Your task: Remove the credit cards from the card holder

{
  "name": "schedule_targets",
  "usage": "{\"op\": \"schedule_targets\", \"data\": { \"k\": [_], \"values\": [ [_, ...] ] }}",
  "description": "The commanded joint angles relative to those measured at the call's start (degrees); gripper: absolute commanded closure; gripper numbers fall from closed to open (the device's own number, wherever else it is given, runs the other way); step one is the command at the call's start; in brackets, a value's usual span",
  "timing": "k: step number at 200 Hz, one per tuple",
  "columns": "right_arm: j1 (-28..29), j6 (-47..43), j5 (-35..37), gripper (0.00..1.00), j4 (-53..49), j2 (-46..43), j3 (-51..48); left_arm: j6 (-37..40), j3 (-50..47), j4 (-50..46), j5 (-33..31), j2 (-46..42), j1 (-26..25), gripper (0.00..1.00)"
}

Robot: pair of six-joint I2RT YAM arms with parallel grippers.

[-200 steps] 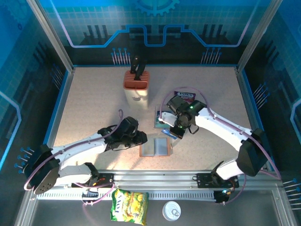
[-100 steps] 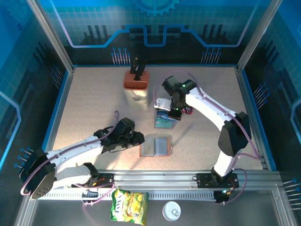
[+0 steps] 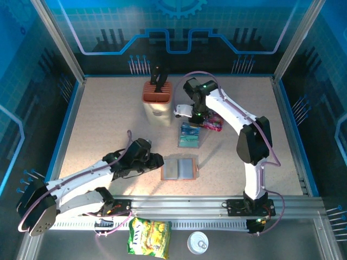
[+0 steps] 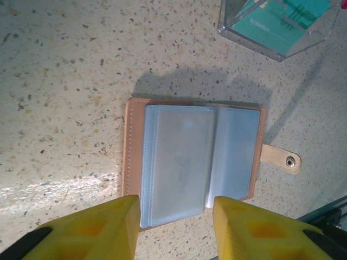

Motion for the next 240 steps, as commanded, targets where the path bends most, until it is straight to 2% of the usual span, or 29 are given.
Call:
{"op": "schedule_targets", "data": {
  "k": [1, 31, 70, 152, 190, 240],
  "values": [
    [-1.0, -1.5, -1.4, 1.00, -2.5, 2.6, 2.7, -1.7, -1.6, 0.2, -0.2, -1.3, 0.5, 0.60],
    [-1.3, -1.2, -2.1, 0.99, -2.5, 4.7, 3.1, -1.5, -1.6, -0.2, -0.2, -1.4, 0.7, 0.60],
    [-1.4, -0.5, -2.5, 0.93, -2.8, 5.5, 3.1, -1.9, -2.0, 0.4, -0.1, -1.5, 1.0, 0.59],
    [-1.3, 3.6, -2.4, 0.85, -2.5, -0.5, 1.1, -1.8, -1.9, 3.5, 1.5, 2.8, 1.1, 0.59],
    [-1.3, 11.9, -5.7, 0.85, 3.5, -6.0, -4.8, -1.4, -1.7, 5.6, 2.3, 5.9, 1.1, 0.59],
    [-0.7, 32.3, -9.0, 0.88, 15.1, -15.0, -17.5, -1.4, -1.3, 8.0, 3.8, 9.6, 1.1, 0.63]
  ]
}}
